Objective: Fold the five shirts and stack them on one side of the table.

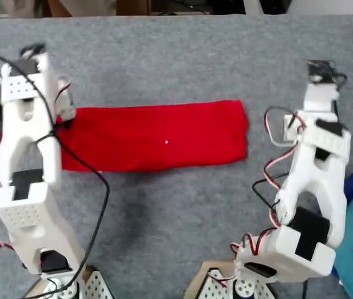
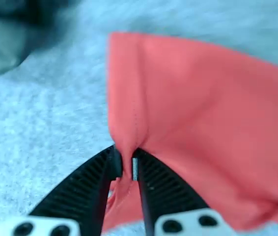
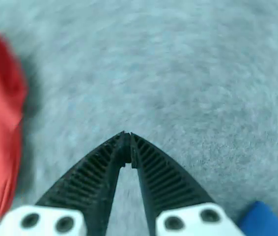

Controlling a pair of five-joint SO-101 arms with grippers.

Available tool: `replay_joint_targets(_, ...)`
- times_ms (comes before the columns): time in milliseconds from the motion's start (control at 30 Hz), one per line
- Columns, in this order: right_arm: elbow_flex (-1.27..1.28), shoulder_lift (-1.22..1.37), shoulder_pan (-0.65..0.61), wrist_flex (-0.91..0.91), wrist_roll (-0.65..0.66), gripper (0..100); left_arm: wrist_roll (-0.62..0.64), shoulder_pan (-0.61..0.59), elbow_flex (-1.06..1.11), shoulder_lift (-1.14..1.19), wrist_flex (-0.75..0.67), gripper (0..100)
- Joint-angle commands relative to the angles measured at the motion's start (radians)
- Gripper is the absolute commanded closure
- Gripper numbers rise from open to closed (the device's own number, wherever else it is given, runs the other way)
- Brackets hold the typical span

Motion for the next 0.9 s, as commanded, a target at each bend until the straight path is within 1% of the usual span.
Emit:
replay_joint_targets(0,0.071,-0.013,0.042,-0.201,-0.077,99.4,0.009,0.115,-0.213,-0.012,0.103,98)
replay_joint_targets(100,0.077,-0.013,0.045,-0.23,-0.075,99.4,0.009,0.232,-0.298,-0.012,0.135,98)
replay_joint_targets(300,0.077,-0.008,0.058,-0.233,-0.075,99.4,0.011,0.465,-0.351,-0.012,0.133,98)
replay_joint_targets(400,0.076,-0.008,0.058,-0.235,-0.075,99.4,0.049,0.559,-0.393,0.005,0.118,98)
replay_joint_targets(567,0.076,-0.008,0.058,-0.235,-0.074,99.4,0.143,0.643,-0.516,0.122,0.069,98)
replay_joint_targets(700,0.076,-0.008,0.059,-0.235,-0.074,99.4,0.216,0.697,-0.681,0.237,0.064,98)
replay_joint_targets(867,0.077,-0.007,0.059,-0.247,-0.074,99.4,0.259,0.773,-0.876,0.349,0.061,98)
